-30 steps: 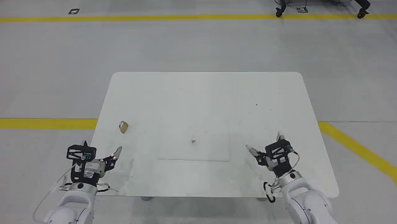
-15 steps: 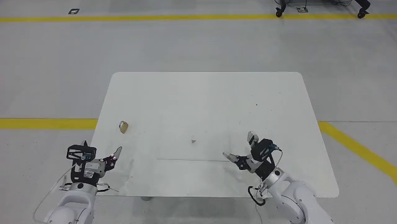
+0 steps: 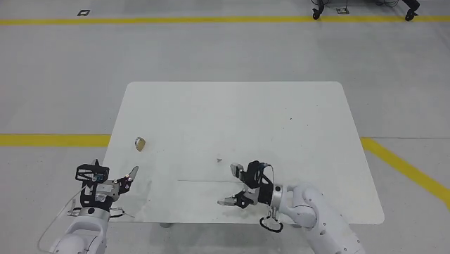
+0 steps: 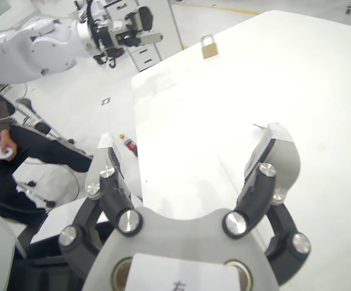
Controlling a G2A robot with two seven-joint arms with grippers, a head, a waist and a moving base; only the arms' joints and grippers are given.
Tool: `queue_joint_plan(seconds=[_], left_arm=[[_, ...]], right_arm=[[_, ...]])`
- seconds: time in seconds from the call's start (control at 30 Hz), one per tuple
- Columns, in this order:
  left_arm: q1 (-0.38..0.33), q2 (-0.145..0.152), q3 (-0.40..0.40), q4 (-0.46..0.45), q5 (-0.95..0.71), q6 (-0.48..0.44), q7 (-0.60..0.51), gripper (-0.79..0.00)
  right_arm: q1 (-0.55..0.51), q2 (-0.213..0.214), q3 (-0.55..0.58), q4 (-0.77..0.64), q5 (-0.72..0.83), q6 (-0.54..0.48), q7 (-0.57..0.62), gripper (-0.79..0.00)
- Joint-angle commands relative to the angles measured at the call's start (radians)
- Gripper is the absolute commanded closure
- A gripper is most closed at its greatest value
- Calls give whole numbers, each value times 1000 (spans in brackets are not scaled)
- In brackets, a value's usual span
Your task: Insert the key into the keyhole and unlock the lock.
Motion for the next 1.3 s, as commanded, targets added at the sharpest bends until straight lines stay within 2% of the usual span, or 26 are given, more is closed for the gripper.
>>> queue_joint_plan(seconds=[0.0,0.17,0.27,0.33,0.4,0.47,0.5,0.57,0.67,0.83,1.27], left_arm=[[0,0,0,0,0,0,0,-785],[0,0,0,0,0,0,0,-785],[0,0,0,0,0,0,0,-785],[0,0,0,0,0,0,0,-785],[0,0,0,0,0,0,0,-785],[0,0,0,0,0,0,0,-785],[0,0,0,0,0,0,0,-785],[0,0,0,0,0,0,0,-785],[0,0,0,0,0,0,0,-785],[0,0,0,0,0,0,0,-785],[0,0,0,0,0,0,0,-785]], right_arm=[[55,-10,-50,30,-19,-8,16,-785],[142,-31,-122,63,-123,24,-27,-785],[166,-37,-140,59,-227,80,-92,-785],[170,-37,-149,45,-334,156,-118,-785],[170,-38,-163,34,-433,223,-120,-720],[174,-38,-179,36,-522,273,-97,-616],[178,-39,-189,39,-550,288,-84,-520],[187,-42,-206,44,-600,314,-61,-400],[198,-47,-221,47,-642,341,-38,-354],[213,-50,-219,42,-668,363,-6,-360],[276,-65,-222,76,-647,311,123,-379]])
